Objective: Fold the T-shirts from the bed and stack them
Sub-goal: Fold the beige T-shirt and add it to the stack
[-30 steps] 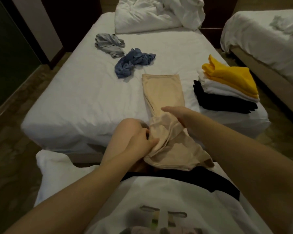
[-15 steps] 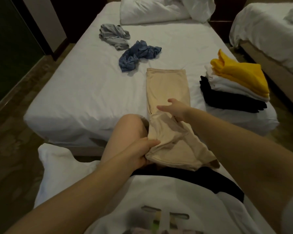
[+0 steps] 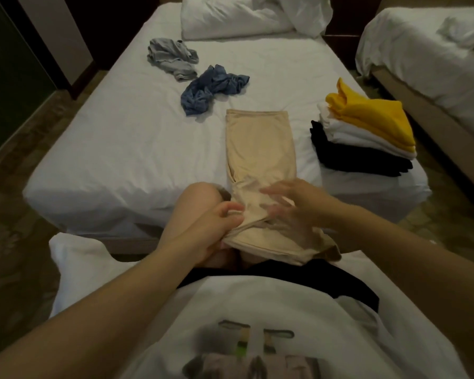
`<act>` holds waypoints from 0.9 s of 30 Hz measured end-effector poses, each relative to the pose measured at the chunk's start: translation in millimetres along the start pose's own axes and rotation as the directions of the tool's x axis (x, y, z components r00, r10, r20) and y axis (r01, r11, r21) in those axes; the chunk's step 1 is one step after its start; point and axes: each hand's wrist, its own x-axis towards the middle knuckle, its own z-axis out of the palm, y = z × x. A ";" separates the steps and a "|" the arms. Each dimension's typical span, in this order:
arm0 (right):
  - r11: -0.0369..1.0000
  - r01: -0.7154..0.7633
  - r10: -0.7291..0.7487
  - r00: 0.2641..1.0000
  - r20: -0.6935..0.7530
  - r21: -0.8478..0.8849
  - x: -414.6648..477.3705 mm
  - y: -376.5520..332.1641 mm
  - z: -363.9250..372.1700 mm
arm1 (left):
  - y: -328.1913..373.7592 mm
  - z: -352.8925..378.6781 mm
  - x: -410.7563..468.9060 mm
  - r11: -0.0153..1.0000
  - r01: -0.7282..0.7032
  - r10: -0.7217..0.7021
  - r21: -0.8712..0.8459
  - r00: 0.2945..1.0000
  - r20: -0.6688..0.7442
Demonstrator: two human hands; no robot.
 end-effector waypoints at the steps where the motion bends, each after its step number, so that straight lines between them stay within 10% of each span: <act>1: 1.000 0.018 -0.017 0.997 0.073 -0.016 -14.6 -1.3 1.3 | 1.5 -2.4 1.0 0.999 -0.008 0.009 0.032 1.000 -0.010; 5: 0.999 -0.018 0.009 0.976 0.219 0.037 -57.6 -1.5 18.6 | 7.9 -7.8 4.3 0.978 -0.038 0.051 0.203 0.997 -0.059; 9: 0.974 -0.104 0.053 0.969 0.242 0.203 -82.9 4.1 19.5 | 12.5 -16.9 -2.5 0.924 -0.194 0.134 0.329 0.971 0.197; 12: 0.982 -0.102 0.057 0.963 0.263 0.161 -100.1 12.4 23.8 | 10.3 -28.3 -0.7 0.508 -0.443 0.269 0.739 0.896 0.353; 20: 0.971 -0.055 0.049 0.998 0.031 0.231 -108.7 8.7 31.9 | 17.2 -29.3 14.1 -0.247 -0.460 0.482 0.853 0.706 0.519; 27: 0.963 -0.056 0.137 0.945 -0.298 0.263 -97.8 6.7 32.2 | 27.1 -26.5 13.6 -0.158 -0.619 0.563 0.769 0.583 0.585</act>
